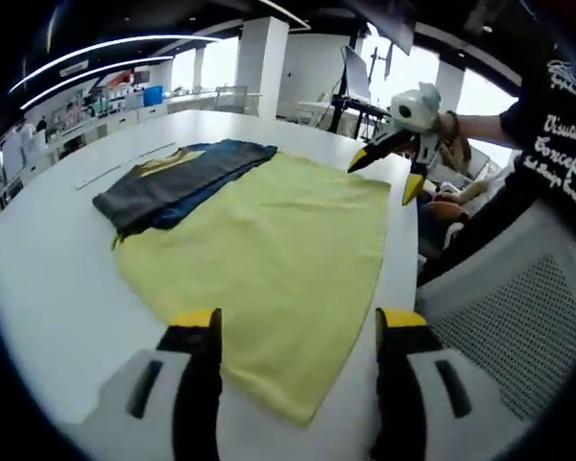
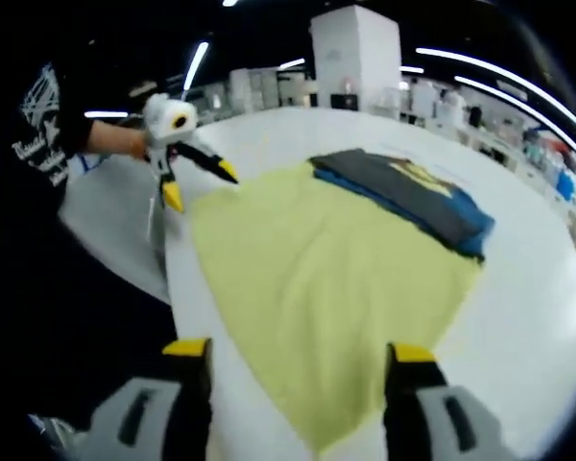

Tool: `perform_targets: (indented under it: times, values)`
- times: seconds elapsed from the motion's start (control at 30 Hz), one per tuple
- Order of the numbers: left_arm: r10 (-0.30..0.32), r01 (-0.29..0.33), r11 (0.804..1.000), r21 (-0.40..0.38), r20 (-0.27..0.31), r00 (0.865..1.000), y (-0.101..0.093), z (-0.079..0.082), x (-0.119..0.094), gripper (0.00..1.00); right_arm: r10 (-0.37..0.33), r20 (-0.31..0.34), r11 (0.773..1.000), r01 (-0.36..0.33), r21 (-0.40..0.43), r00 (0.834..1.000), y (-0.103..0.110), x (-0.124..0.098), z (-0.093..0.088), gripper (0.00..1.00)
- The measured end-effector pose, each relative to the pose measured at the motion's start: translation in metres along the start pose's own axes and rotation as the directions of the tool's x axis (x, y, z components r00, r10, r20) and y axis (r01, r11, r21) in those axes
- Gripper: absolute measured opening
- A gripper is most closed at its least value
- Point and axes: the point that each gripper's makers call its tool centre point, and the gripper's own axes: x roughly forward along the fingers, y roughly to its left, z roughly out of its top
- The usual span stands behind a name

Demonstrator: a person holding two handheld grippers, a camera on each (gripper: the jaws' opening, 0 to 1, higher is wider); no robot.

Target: Fold the garment on the visible template until the final outline fits inside the template.

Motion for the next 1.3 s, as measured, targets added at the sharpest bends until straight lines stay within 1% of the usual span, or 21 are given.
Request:
perform_targets:
  times: [0.1,0.17,0.3,0.33,0.43,0.5,0.6,0.67,0.7,0.77,0.83,0.93,1.0,1.1,1.2,1.3]
  values:
    - [-0.003,0.003,1.000,0.015,-0.025,1.000,-0.002,-0.004,0.000,0.58,-0.003,-0.009,1.000,0.003,0.005,1.000,-0.002,-0.002,-0.004,0.67]
    - [-0.010,0.010,1.000,0.014,-0.030,0.999,-0.004,-0.006,-0.001,0.56,-0.002,-0.016,1.000,0.002,0.005,1.000,-0.002,-0.002,-0.007,0.66]
    - [-0.005,0.006,1.000,0.021,-0.059,0.998,-0.002,-0.016,-0.002,0.54,-0.008,-0.027,1.000,0.007,-0.006,1.000,-0.002,-0.003,-0.012,0.62]
    - [-0.005,0.006,1.000,0.027,-0.059,0.998,-0.003,-0.017,-0.002,0.54,-0.010,-0.030,1.000,0.009,-0.010,1.000,-0.002,-0.003,-0.013,0.61]
    - [-0.002,0.004,1.000,0.029,-0.055,0.998,-0.002,-0.015,-0.002,0.53,-0.011,-0.049,1.000,0.010,-0.027,0.999,-0.003,-0.003,-0.018,0.59]
    - [0.006,-0.004,1.000,0.031,-0.055,0.998,0.000,-0.015,-0.003,0.51,-0.005,-0.059,0.999,0.002,-0.045,0.998,-0.001,-0.003,-0.019,0.58]
    - [0.018,-0.015,0.998,0.058,-0.065,0.998,0.003,-0.016,-0.003,0.48,-0.013,-0.087,0.997,0.007,-0.071,0.996,-0.004,-0.002,-0.027,0.56]
    - [0.003,0.004,0.996,0.091,-0.085,0.996,-0.001,-0.019,-0.003,0.50,-0.015,-0.084,0.997,0.008,-0.081,0.996,-0.004,-0.002,-0.027,0.56]
    - [-0.003,0.012,0.995,0.101,-0.094,0.996,-0.003,-0.020,-0.004,0.53,-0.014,-0.086,0.997,0.007,-0.081,0.996,-0.004,-0.003,-0.026,0.56]
    - [-0.004,0.016,0.993,0.121,-0.097,0.995,-0.006,-0.022,-0.003,0.56,-0.016,-0.088,0.996,0.008,-0.086,0.996,-0.004,-0.004,-0.026,0.54]
    - [0.011,0.002,0.991,0.136,-0.098,0.995,-0.002,-0.022,-0.003,0.53,-0.031,-0.102,0.993,0.020,-0.113,0.994,-0.007,-0.004,-0.028,0.51]
    - [0.026,-0.012,0.990,0.138,-0.101,0.995,0.002,-0.022,-0.003,0.49,-0.036,-0.109,0.992,0.023,-0.121,0.993,-0.008,-0.004,-0.027,0.49]
    - [0.033,-0.015,0.987,0.162,-0.110,0.993,0.003,-0.023,-0.003,0.48,-0.035,-0.112,0.991,0.020,-0.131,0.993,-0.008,-0.004,-0.027,0.48]
    - [0.030,-0.014,0.988,0.156,-0.103,0.994,0.002,-0.022,-0.004,0.48,-0.030,-0.111,0.991,0.014,-0.136,0.993,-0.006,-0.004,-0.027,0.47]
    - [0.038,-0.022,0.989,0.150,-0.103,0.994,0.005,-0.021,-0.004,0.45,-0.033,-0.105,0.992,0.020,-0.124,0.994,-0.007,-0.004,-0.027,0.42]
    - [0.046,-0.030,0.989,0.144,-0.109,0.993,0.010,-0.021,-0.004,0.41,-0.050,-0.104,0.993,0.038,-0.114,0.993,-0.013,-0.005,-0.025,0.29]
